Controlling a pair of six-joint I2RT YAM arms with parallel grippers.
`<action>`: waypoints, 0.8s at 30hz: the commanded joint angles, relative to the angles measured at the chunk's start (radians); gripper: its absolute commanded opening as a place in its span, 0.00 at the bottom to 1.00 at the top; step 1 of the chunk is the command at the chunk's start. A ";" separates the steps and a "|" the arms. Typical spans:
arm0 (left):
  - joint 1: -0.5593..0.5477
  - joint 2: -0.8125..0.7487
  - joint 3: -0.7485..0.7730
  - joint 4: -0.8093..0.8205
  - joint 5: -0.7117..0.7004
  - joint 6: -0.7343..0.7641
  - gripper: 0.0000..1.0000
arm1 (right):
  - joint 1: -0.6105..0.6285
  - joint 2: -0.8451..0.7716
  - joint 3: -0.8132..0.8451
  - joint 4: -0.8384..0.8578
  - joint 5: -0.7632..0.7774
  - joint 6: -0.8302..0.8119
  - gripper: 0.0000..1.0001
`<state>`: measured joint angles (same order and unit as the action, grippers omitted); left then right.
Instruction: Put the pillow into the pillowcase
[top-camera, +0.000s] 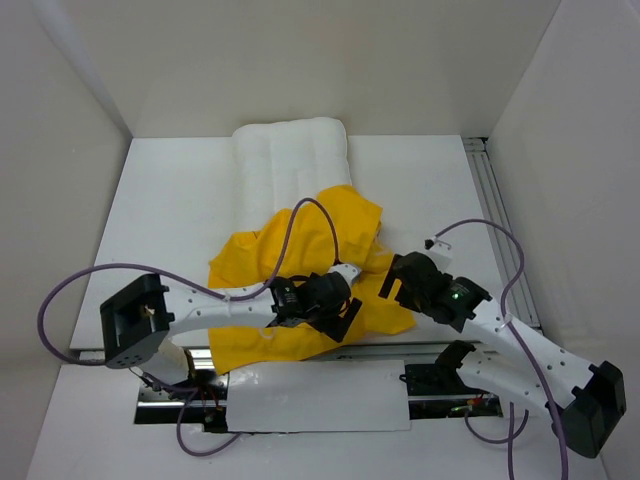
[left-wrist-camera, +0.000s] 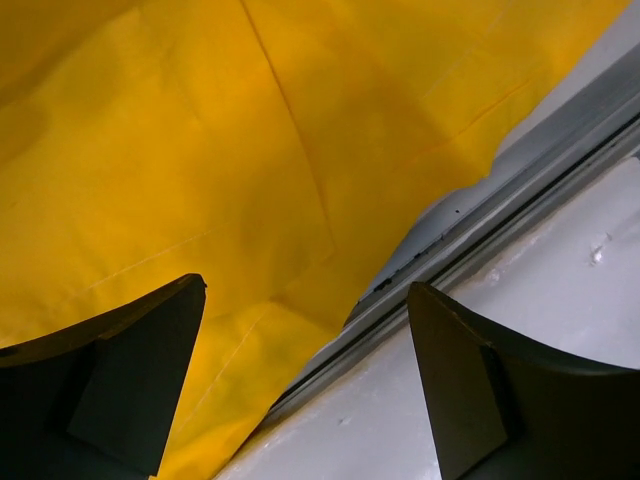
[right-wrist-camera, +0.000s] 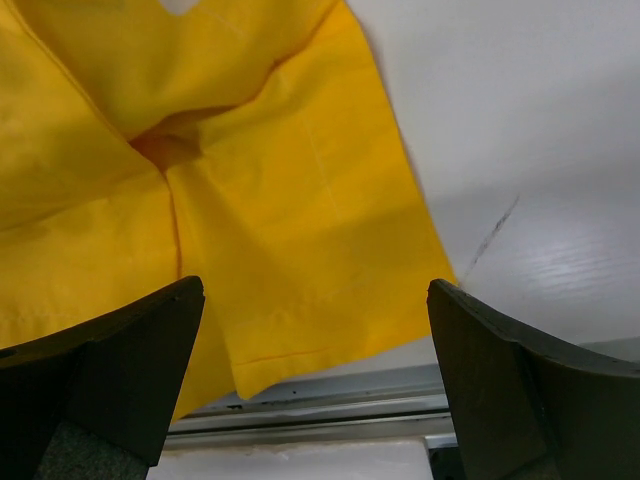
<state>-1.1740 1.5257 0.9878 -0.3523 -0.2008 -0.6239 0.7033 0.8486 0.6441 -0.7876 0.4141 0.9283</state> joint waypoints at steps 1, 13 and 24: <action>-0.009 0.057 0.009 0.098 -0.011 0.006 0.94 | -0.005 -0.051 -0.063 0.030 -0.040 0.095 1.00; 0.000 0.180 0.020 0.117 -0.097 -0.028 0.86 | -0.005 -0.048 -0.130 0.021 -0.049 0.170 1.00; 0.000 0.133 0.020 0.058 -0.129 -0.050 0.20 | -0.005 0.006 -0.204 0.124 -0.092 0.241 1.00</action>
<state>-1.1740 1.7092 0.9874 -0.2691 -0.2893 -0.6617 0.7021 0.8402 0.4706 -0.7540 0.3302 1.1225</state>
